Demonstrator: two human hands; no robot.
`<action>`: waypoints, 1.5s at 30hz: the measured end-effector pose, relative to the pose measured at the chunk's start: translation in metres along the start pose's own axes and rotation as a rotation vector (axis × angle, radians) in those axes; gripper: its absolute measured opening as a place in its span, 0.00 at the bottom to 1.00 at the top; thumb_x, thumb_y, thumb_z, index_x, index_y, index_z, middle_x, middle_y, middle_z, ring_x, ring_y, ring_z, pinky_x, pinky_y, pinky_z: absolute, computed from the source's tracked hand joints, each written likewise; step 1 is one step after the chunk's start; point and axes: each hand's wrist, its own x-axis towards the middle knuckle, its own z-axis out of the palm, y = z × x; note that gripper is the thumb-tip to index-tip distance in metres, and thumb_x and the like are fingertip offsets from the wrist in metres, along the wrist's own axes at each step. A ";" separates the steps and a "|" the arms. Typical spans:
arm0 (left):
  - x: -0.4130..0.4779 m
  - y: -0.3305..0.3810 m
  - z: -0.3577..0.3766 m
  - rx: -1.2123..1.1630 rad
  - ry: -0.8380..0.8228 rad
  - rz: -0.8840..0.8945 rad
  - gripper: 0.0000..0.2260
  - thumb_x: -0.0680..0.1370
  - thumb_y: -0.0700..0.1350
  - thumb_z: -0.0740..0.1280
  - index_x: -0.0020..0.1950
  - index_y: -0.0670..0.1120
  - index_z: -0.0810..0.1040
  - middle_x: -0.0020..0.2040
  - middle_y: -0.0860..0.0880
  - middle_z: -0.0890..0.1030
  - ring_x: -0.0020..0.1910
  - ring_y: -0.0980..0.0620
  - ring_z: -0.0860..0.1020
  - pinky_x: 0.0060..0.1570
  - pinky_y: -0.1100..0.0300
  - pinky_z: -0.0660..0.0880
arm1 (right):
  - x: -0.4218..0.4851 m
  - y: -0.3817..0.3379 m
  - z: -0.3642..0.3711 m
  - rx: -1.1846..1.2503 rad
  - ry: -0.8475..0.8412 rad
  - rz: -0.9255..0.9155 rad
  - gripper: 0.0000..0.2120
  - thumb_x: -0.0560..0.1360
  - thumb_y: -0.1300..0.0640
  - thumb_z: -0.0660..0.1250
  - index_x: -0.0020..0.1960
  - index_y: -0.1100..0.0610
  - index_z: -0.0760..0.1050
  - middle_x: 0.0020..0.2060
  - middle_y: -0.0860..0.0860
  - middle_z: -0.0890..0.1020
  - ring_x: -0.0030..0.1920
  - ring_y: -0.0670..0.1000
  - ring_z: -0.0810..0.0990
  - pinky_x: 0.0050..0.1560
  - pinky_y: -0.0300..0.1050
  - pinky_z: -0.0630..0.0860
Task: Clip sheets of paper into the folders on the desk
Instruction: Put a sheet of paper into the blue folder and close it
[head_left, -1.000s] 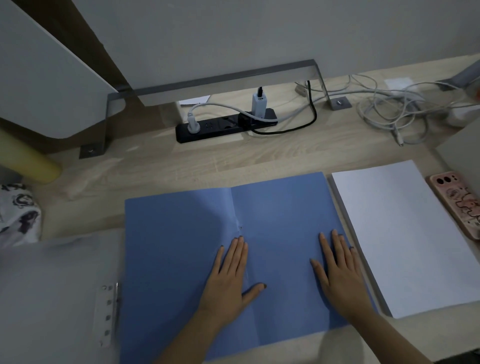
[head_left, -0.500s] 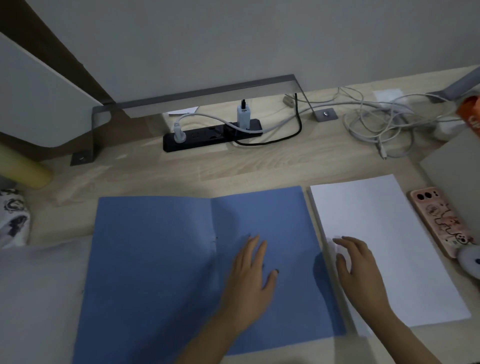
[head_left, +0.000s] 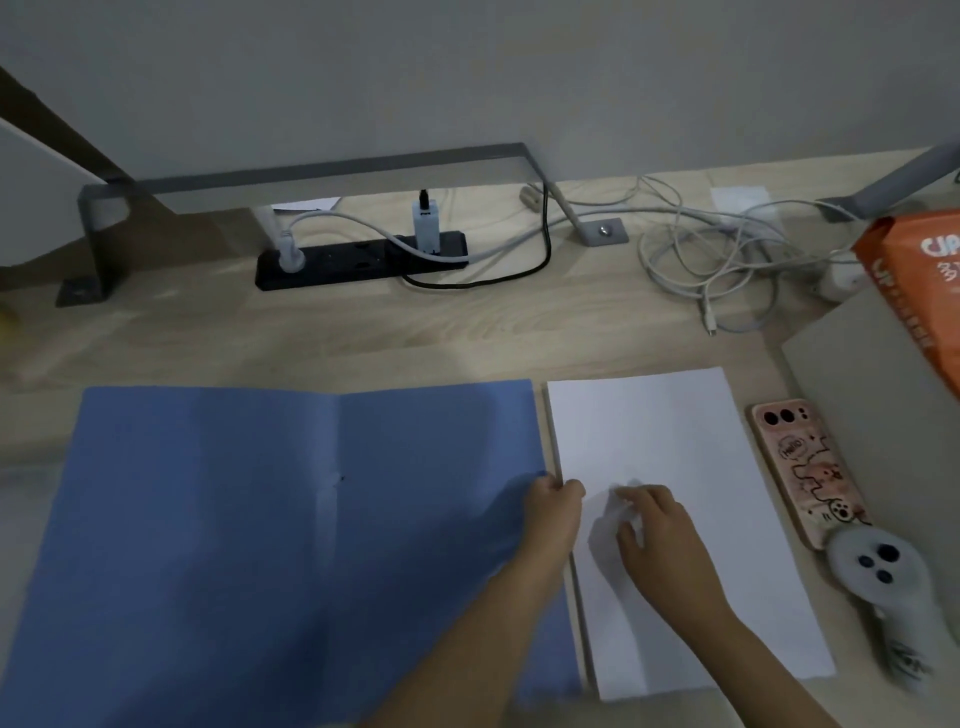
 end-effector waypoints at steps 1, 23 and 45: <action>0.003 0.000 0.001 -0.011 0.015 -0.015 0.04 0.77 0.38 0.57 0.41 0.43 0.66 0.34 0.49 0.64 0.33 0.53 0.64 0.41 0.59 0.65 | 0.001 0.000 0.000 0.006 -0.004 0.000 0.16 0.74 0.65 0.64 0.61 0.61 0.73 0.59 0.58 0.76 0.56 0.57 0.76 0.54 0.38 0.67; -0.005 -0.048 0.004 0.138 -0.163 0.212 0.32 0.76 0.29 0.54 0.74 0.55 0.56 0.66 0.56 0.67 0.56 0.63 0.70 0.46 0.73 0.70 | 0.002 0.007 -0.003 0.108 -0.011 -0.028 0.18 0.74 0.54 0.66 0.61 0.59 0.73 0.60 0.57 0.74 0.57 0.54 0.74 0.53 0.38 0.70; -0.010 -0.060 -0.004 0.011 -0.173 0.159 0.32 0.73 0.30 0.56 0.75 0.52 0.60 0.70 0.44 0.67 0.66 0.48 0.70 0.62 0.61 0.72 | -0.010 -0.015 0.009 -0.085 0.034 0.038 0.33 0.68 0.44 0.70 0.67 0.59 0.66 0.65 0.58 0.69 0.63 0.56 0.68 0.51 0.45 0.73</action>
